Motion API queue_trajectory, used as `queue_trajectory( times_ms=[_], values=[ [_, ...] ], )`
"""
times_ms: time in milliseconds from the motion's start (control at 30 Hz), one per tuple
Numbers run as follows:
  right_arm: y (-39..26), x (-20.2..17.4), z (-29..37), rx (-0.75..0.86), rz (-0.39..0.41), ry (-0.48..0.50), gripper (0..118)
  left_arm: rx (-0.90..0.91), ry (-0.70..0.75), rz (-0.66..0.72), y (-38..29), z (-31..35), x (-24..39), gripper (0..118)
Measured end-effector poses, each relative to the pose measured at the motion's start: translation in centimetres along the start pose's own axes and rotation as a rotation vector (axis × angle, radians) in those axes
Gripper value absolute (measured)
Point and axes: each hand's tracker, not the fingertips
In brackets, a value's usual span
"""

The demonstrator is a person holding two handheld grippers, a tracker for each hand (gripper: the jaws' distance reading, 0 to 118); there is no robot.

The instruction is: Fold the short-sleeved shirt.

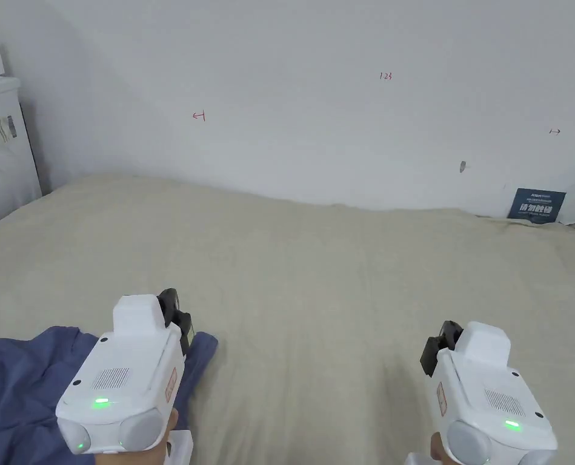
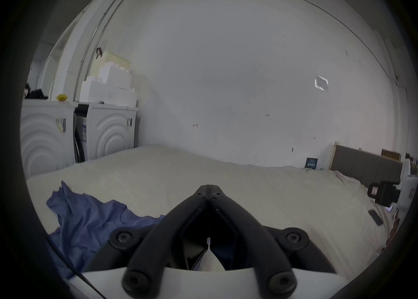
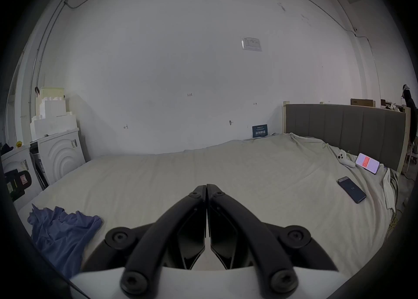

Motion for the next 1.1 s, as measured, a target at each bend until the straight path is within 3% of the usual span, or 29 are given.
queue_trajectory(
  times_ms=[367, 733, 1100],
  values=[
    [0.6, -3.2, 0.6, 0.024, 0.132, 0.050, 0, -0.032, 0.019, -0.043, 1.7, 1.0, -1.7, 0],
    [-0.4, -11.1, -0.3, 0.009, 0.180, 0.201, 0, -0.113, 0.174, -0.027, 0.7, 1.6, -11.4, 0],
    [-2.4, -18.6, -1.1, -0.048, 0.233, 0.342, 0, -0.521, 0.163, 0.105, -3.6, -0.5, -20.2, 2]
  ],
)
